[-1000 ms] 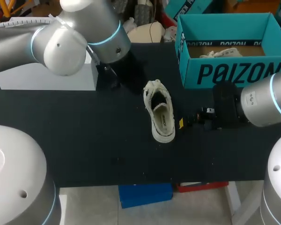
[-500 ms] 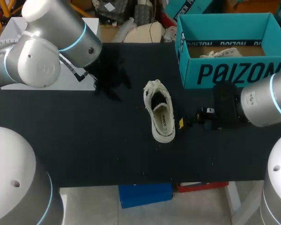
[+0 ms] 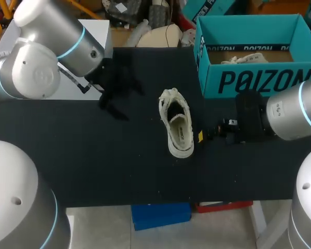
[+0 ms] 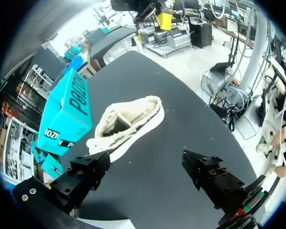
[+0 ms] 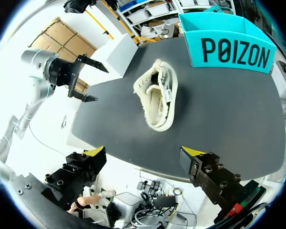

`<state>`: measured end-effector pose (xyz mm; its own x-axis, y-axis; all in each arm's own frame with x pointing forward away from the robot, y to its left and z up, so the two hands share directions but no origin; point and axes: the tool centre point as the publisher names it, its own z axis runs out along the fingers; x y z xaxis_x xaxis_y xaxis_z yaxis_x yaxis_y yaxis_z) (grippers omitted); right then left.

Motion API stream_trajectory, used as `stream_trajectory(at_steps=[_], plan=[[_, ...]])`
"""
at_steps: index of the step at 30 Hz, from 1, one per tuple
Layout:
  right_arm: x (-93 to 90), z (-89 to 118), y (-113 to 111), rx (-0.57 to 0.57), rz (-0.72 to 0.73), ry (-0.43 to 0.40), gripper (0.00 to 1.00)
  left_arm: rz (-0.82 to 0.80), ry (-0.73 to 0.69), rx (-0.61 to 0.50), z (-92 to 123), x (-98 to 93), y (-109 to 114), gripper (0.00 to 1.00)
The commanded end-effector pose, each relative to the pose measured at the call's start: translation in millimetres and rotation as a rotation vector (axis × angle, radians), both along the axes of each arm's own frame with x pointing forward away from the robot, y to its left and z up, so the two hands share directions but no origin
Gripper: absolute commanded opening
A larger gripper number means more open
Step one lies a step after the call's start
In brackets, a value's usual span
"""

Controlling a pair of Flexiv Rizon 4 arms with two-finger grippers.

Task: Take the shoe out of the shoebox, open the shoe tongue, remove and reinsert the insole, then place the shoe into the shoebox

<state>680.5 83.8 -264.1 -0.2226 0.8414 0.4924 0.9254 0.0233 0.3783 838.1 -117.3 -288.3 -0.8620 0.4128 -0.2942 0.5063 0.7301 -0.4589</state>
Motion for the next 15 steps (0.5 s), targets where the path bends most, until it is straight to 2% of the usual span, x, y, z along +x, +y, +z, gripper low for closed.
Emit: stream_trajectory(at_steps=[1, 9, 15], plan=[[0.2, -0.2, 1.7, -0.003, -0.002, 0.000, 1.00, 0.257, 0.186, -0.087, 8.8, 1.1, 21.0, 1.00], [0.2, -0.2, 1.7, -0.003, -0.002, 0.000, 1.00, 0.422, 0.235, -0.139, 11.5, -1.5, 46.5, 1.00], [0.2, -0.2, 1.7, -0.003, -0.002, 0.000, 1.00, 0.471, 0.217, -0.130, 8.8, -2.9, 50.4, 1.00]])
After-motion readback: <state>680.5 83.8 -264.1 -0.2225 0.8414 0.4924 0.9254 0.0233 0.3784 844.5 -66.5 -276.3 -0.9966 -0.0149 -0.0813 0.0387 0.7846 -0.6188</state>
